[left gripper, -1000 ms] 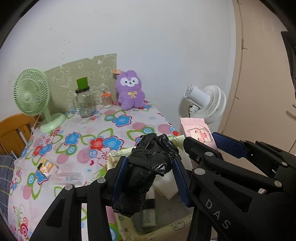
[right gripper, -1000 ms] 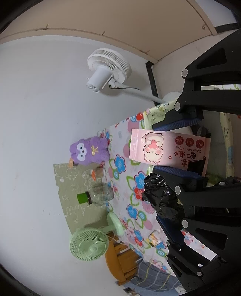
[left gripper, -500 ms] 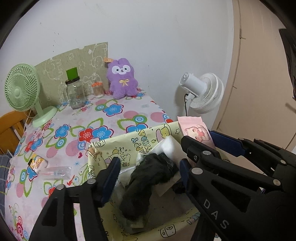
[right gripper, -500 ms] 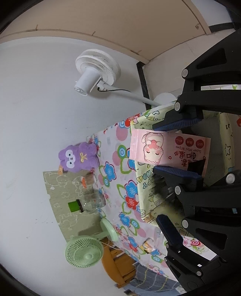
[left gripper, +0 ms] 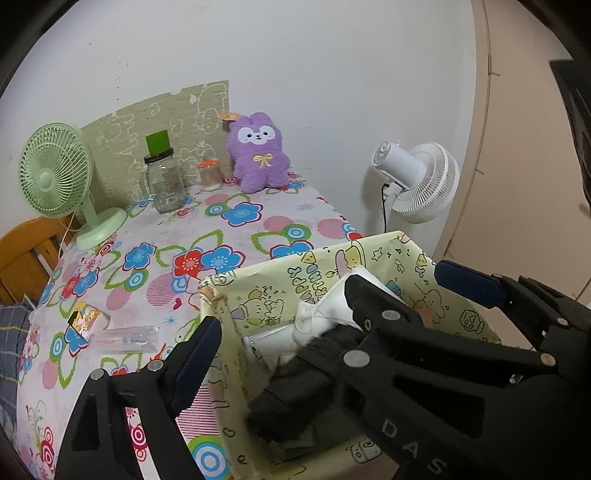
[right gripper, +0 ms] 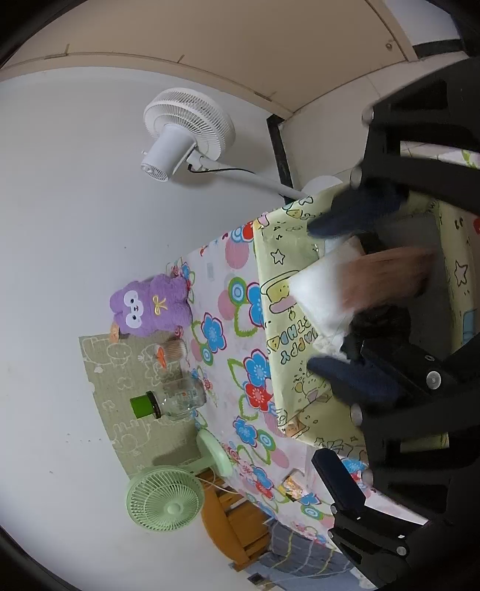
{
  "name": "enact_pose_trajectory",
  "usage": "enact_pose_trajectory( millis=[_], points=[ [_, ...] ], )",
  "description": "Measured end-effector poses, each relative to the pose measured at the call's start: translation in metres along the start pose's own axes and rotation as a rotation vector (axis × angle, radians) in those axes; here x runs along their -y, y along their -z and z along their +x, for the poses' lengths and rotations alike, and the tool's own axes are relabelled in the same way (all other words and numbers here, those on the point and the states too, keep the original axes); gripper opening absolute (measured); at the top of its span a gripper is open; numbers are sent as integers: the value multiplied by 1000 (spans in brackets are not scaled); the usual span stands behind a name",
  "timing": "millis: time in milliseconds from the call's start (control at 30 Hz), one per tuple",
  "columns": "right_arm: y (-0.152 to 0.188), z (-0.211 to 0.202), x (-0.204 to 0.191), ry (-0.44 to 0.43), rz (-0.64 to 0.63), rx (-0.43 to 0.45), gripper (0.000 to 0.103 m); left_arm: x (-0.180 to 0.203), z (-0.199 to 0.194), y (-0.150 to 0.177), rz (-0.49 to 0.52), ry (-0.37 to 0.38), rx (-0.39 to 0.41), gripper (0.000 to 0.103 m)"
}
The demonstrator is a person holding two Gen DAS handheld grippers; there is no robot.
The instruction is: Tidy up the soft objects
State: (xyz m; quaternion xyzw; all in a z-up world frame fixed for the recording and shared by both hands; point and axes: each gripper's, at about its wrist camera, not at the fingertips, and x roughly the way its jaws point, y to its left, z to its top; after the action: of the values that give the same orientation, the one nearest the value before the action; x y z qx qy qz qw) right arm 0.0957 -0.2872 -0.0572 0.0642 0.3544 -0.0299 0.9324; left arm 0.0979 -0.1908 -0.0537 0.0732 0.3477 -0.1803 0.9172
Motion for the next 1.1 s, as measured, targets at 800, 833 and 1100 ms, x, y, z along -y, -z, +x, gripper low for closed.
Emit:
enact_pose_trajectory(
  millis=[800,833,1100],
  points=[
    [-2,-53,-51,19,-22,100,87,-37,-61,6,4,-25,92,93],
    [-2,-56,-54,20,-25,104,87,-39,-64,7,3,-25,98,94],
    [2,-74,-81,10,-52,136,90,-60,-86,15,-11,-38,128,95]
  ],
)
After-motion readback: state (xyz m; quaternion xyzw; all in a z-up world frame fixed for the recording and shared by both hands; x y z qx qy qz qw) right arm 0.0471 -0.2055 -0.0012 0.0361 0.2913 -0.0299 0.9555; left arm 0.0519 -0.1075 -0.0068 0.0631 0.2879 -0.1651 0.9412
